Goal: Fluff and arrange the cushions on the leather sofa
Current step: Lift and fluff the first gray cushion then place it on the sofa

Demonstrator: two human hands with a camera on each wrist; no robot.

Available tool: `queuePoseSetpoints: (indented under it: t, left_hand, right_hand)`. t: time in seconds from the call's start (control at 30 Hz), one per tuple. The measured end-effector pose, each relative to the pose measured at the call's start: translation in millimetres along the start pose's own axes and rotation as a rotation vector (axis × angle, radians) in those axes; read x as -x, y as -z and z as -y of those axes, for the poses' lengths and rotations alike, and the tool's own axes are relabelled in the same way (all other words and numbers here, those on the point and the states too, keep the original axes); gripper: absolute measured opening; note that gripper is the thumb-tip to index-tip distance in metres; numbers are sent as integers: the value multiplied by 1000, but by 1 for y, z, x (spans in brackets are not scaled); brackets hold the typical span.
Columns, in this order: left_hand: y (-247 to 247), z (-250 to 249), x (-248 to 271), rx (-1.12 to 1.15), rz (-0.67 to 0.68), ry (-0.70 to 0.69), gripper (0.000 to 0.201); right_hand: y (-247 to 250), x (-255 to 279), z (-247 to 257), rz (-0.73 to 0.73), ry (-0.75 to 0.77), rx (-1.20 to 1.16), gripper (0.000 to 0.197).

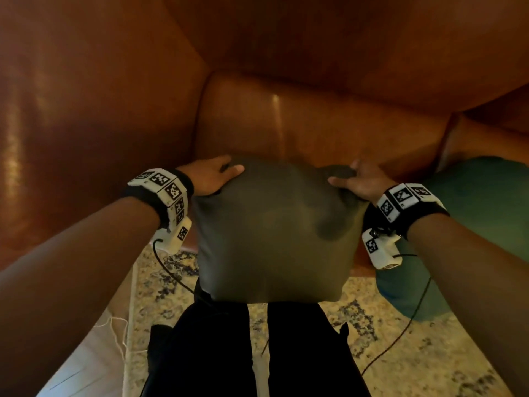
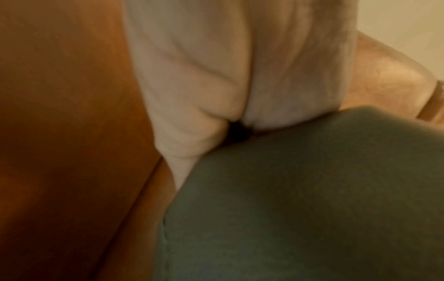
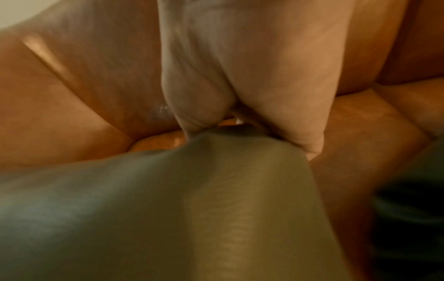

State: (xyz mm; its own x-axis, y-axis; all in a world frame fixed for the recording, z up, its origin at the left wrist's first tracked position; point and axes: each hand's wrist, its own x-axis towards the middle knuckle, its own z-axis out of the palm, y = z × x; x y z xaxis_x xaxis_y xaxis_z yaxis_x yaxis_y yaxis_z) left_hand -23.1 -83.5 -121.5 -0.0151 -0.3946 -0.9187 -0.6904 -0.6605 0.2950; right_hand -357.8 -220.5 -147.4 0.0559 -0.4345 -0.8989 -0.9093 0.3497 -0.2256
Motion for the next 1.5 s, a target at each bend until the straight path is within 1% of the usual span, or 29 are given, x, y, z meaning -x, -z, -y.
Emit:
queuePoseSetpoints:
  t: [0.07,0.1,0.13,0.17,0.2,0.27,0.33,0.37,0.47,0.5,0.57,0.6,0.63,0.7,0.77,0.83,0.9,0.97,1.0,1.03,1.07,1.1,1.13,1.2,1.27,1.33,1.4,1.43,1.5]
  left_hand:
    - [2,2,0,44,-9,43,71]
    - [3,3,1,93,-43,70,72]
    - [4,3,2,153,-99,102,73]
    - [5,3,5,208,-162,127,75]
    - [5,3,7,240,-220,136,75]
    - [4,4,14,257,-320,94,73]
    - [4,6,20,254,-368,72,68]
    - [5,6,21,243,-351,101,66]
    - [12,6,24,127,-239,241,68]
    - [14,6,25,105,-230,244,64]
    - [16,6,27,145,-277,204,52]
    - [16,5,30,191,-319,181,51]
    - [14,5,31,234,-365,161,54]
    - [8,5,34,283,-453,107,59]
    - [2,4,37,274,-499,68,61]
    - [2,7,39,253,-476,99,60]
    - [7,12,39,195,-400,200,59]
    - [12,17,40,130,-340,276,62]
    - [14,19,41,120,-329,285,62]
    - [14,19,41,132,-339,266,56]
    - [14,18,41,160,-368,234,47]
    - [12,16,41,199,-414,197,37]
    - [10,13,41,238,-468,162,34]
    - [4,9,39,300,-544,107,39]
    - [-1,6,39,310,-576,64,42]
    - [-1,6,39,296,-568,86,44]
    - [1,9,41,247,-528,177,47]
    - [3,13,40,210,-484,244,51]
    - [5,19,39,147,-387,334,59]
  right_hand:
    - [7,3,-8,-94,-58,-39,83]
    - [8,9,-8,-119,-76,-51,93]
    - [7,10,-11,-131,-94,-43,101]
    - [5,16,-8,-120,-119,-17,103]
    - [4,18,-7,-97,-141,31,96]
    - [3,26,-2,-73,-182,134,78]
    - [6,34,3,-6,-195,166,68]
    - [7,35,3,14,-192,158,64]
    - [11,35,6,64,-130,209,55]
    - [11,35,7,69,-106,231,54]
    - [11,34,10,23,-70,264,45]
    - [11,35,12,-22,-59,244,36]
    - [11,39,14,-74,-62,200,33]
    - [13,46,15,-165,-32,125,51]
    - [12,50,10,-217,33,111,56]
    - [12,52,4,-209,39,120,53]
    - [15,56,-1,-144,20,96,49]
    - [16,58,-7,-101,19,-15,36]
    - [16,59,-9,-97,26,-96,31]
    - [15,61,-10,-100,35,-159,28]
    - [14,60,-11,-123,50,-183,29]
    - [12,60,-10,-150,74,-154,31]
    - [11,60,-10,-188,102,-98,32]
    - [6,62,-5,-267,163,-10,34]
    - [0,65,-2,-313,178,-2,37]
    - [-3,62,-2,-329,108,-40,38]
    - [-2,59,0,-310,-17,-48,45]
    - [-1,55,-1,-267,-79,-3,53]
    - [0,53,1,-161,-131,111,68]
